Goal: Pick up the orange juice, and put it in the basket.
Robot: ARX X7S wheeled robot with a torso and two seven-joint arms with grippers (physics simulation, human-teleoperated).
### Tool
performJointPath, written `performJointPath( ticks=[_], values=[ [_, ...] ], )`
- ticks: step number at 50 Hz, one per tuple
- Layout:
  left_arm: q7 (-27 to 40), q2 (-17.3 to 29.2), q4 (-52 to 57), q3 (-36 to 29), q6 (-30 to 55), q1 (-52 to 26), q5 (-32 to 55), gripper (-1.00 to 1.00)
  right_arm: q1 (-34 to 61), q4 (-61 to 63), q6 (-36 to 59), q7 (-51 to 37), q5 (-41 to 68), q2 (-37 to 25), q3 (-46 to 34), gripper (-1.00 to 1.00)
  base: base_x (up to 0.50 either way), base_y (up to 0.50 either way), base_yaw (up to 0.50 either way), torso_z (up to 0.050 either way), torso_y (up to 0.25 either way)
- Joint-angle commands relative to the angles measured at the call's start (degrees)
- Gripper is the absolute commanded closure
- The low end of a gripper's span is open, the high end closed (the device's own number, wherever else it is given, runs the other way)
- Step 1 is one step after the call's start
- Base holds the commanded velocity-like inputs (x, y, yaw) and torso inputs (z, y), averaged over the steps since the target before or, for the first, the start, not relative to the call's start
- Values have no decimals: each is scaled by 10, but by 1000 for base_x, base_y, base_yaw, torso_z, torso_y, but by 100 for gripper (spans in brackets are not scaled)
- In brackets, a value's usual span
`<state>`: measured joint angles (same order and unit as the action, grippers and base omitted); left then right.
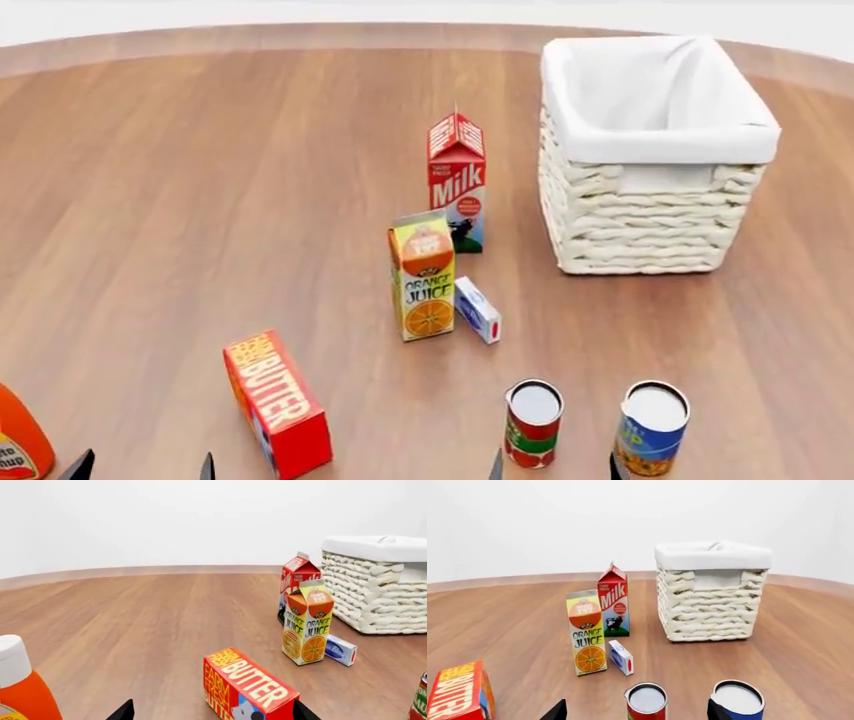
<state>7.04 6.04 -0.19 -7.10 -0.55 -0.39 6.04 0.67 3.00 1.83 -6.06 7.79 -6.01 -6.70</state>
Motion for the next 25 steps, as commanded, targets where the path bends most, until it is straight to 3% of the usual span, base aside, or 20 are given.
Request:
performJointPath(
  ticks=[1, 25],
  values=[
    [7, 6, 0, -7, -1, -1, 6, -100, -1, 1, -3, -8, 3, -6, -10, -100, 227, 0, 0, 0, 0],
    [19, 16, -1, -20, -3, -2, 16, -100, 0, -2, -16, -26, 9, -14, -23, -100, 233, 0, 0, 0, 0]
  ],
)
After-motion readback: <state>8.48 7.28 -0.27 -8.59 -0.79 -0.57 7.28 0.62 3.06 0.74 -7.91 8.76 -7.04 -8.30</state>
